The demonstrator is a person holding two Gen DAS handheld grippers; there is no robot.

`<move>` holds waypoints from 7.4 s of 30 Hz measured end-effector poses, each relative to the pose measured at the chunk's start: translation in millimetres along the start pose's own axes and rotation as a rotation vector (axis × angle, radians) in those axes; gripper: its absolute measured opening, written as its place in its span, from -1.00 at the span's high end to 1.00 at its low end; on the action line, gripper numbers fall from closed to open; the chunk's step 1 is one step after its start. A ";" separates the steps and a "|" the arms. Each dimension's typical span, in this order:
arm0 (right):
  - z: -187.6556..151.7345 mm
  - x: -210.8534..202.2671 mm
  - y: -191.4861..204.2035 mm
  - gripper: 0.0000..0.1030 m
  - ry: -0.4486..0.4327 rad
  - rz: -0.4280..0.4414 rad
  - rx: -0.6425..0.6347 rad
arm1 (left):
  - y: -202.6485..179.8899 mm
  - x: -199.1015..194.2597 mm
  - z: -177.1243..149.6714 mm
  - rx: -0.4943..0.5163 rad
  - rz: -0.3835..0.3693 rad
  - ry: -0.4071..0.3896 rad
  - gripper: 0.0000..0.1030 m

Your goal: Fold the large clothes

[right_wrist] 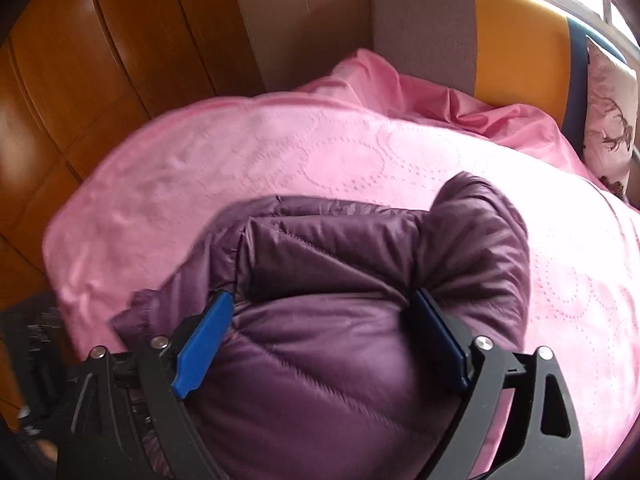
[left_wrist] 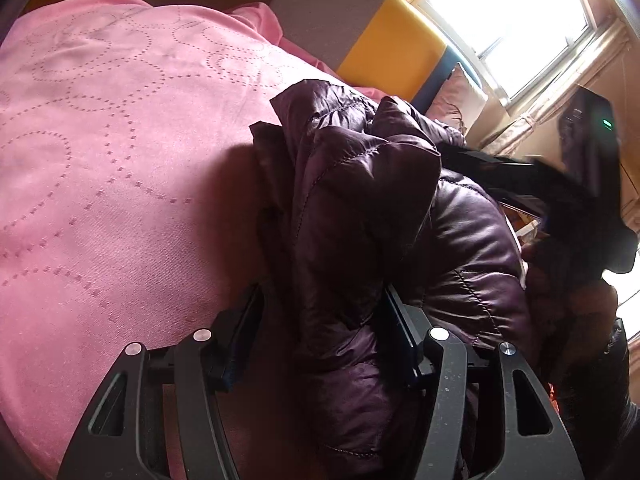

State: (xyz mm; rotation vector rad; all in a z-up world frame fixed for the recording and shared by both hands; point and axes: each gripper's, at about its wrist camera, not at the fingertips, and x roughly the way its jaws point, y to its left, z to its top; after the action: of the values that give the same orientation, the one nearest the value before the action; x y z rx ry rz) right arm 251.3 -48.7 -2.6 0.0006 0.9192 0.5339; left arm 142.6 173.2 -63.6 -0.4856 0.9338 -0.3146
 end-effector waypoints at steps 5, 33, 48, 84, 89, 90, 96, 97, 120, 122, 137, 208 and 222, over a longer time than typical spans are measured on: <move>-35.3 -48.6 -41.4 -0.96 -0.071 -0.001 0.111 | 12.4 1.5 0.7 -0.024 -0.071 0.000 -0.14; -153.3 -216.8 -242.0 -0.13 -0.309 0.200 0.461 | -222.2 151.5 46.6 0.300 -0.402 0.181 0.25; -232.9 -258.0 -310.7 -0.73 -0.285 -0.194 0.647 | -299.5 204.1 41.6 0.556 -0.032 0.077 -0.21; -163.4 -185.2 -222.2 -0.77 -0.250 -0.581 0.459 | -292.5 175.1 6.6 0.411 0.020 -0.056 -0.65; -178.9 -191.4 -196.1 -0.78 -0.262 -0.605 0.468 | -284.0 157.3 -1.4 0.415 0.071 -0.091 -0.75; -181.1 -192.2 -191.2 -0.79 -0.264 -0.612 0.470 | -282.3 154.6 -3.0 0.417 0.079 -0.098 -0.76; -194.6 -194.1 -167.7 -0.82 -0.255 -0.635 0.467 | -275.8 142.4 -11.7 0.397 0.094 -0.111 -0.78; -197.8 -193.6 -165.8 -0.83 -0.251 -0.641 0.457 | -274.1 140.1 -13.1 0.398 0.101 -0.115 -0.78; -243.7 -221.2 -80.3 -0.96 -0.314 -0.833 0.464 | -221.0 103.5 -62.1 0.373 0.265 -0.163 -0.92; -248.6 -222.4 -78.9 -0.96 -0.307 -0.851 0.478 | -224.9 98.4 -66.5 0.383 0.266 -0.175 -0.92; -261.4 -208.4 -82.9 -0.96 -0.258 -0.842 0.540 | -246.7 88.7 -81.7 0.448 0.303 -0.212 -0.92; -256.7 -211.4 -73.4 -0.96 -0.302 -0.803 0.540 | -262.1 71.8 -93.1 0.498 0.250 -0.209 -0.92; -257.6 -208.2 -78.7 -0.96 -0.289 -0.804 0.544 | -252.8 82.0 -91.4 0.473 0.263 -0.176 -0.92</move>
State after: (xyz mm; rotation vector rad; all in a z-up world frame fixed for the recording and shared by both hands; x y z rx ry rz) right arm -10.0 -265.9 -21.6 0.1876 0.6809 -0.4607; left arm 100.4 -103.0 -32.6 0.0449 0.7104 -0.2383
